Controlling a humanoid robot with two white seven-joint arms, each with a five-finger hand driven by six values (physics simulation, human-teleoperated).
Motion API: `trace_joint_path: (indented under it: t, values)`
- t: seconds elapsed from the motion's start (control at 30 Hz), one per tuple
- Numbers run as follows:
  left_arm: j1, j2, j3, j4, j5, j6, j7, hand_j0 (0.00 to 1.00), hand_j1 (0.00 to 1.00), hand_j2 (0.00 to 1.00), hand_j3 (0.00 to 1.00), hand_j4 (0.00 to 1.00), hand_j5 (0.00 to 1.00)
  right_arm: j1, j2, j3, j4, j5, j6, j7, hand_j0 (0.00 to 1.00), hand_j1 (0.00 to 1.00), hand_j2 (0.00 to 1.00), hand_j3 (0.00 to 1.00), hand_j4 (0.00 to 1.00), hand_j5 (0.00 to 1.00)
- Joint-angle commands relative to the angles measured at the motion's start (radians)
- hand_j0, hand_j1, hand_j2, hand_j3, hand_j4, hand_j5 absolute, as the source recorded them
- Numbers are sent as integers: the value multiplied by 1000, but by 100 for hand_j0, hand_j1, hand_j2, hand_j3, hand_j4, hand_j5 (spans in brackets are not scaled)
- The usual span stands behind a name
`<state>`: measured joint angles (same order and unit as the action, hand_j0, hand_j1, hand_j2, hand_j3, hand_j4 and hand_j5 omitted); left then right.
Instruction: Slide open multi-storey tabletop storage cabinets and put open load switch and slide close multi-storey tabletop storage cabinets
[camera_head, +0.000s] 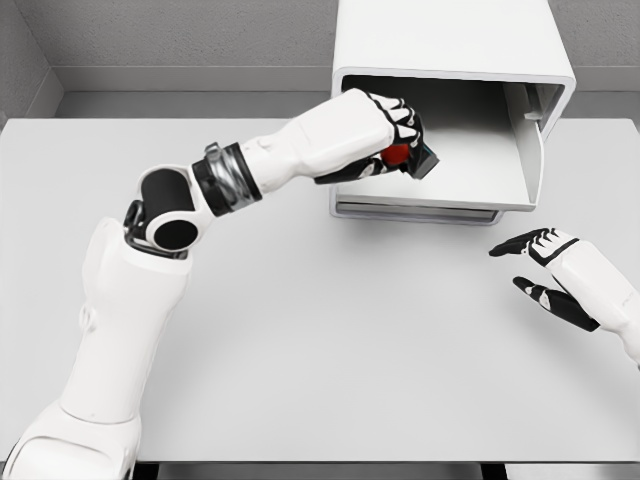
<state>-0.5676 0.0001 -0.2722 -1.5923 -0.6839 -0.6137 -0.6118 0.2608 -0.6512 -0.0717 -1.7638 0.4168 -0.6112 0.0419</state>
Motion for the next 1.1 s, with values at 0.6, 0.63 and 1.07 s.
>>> trace_joint_path:
  t: [0.6, 0.63, 1.07]
  values:
    - [-37, 0, -76, 37, 6, 3, 1, 35, 35, 35, 35, 35, 35, -5, 2, 1, 0, 2, 0, 0, 67, 67, 67, 67, 67, 67]
    - [-37, 0, -76, 37, 6, 3, 1, 35, 35, 35, 35, 35, 35, -5, 2, 1, 0, 2, 0, 0, 67, 67, 67, 67, 67, 67]
    - [-58, 0, -98, 40, -6, 3, 1, 35, 35, 35, 35, 35, 35, -6, 4, 1, 0, 2, 0, 0, 67, 67, 67, 67, 67, 67]
